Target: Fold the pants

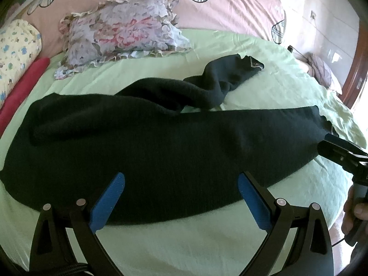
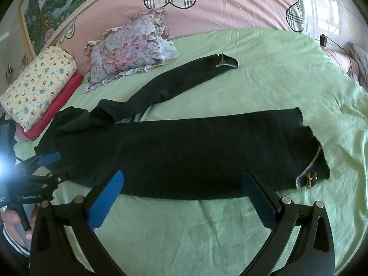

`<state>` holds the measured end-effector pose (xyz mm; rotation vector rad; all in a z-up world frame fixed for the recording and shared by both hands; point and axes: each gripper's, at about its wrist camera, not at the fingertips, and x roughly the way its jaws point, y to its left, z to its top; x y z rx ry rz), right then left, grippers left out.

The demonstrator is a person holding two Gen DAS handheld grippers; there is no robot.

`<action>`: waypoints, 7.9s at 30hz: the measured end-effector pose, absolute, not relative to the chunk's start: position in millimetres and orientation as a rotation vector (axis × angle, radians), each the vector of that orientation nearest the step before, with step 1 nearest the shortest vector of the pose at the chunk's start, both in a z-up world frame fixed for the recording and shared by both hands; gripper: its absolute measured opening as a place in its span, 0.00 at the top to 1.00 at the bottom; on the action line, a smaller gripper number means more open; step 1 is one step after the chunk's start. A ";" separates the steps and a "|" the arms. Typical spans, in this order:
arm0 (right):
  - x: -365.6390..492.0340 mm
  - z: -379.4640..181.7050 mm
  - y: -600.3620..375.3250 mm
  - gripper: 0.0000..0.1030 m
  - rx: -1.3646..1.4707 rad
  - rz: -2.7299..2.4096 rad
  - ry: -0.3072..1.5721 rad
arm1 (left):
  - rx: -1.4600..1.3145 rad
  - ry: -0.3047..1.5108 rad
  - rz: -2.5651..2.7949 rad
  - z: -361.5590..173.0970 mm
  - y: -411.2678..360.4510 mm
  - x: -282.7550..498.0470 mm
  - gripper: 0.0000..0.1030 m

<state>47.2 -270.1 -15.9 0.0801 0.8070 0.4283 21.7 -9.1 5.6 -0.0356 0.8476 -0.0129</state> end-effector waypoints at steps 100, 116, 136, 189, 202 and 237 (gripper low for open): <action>96.7 -17.7 -386.1 0.92 0.385 0.107 0.878 | 0.382 0.927 -0.366 -16.9 -99.8 69.1 0.82; 67.1 38.6 -363.9 0.41 0.346 0.192 0.712 | 0.192 0.890 -0.238 15.4 -29.9 40.2 0.44; 75.4 28.9 -225.2 0.41 0.249 0.567 0.825 | -0.021 0.859 0.035 41.7 121.0 36.5 0.40; 58.3 7.9 5.6 0.94 -0.148 1.107 0.873 | -0.238 0.807 -0.133 64.3 283.1 64.0 0.94; -2.6 -7.9 47.9 0.94 -0.523 0.980 0.663 | -0.291 0.573 0.032 29.5 305.2 -20.0 0.93; 36.7 16.3 12.4 0.58 -0.133 1.050 0.809 | -0.776 0.679 0.275 10.2 309.8 -67.5 0.25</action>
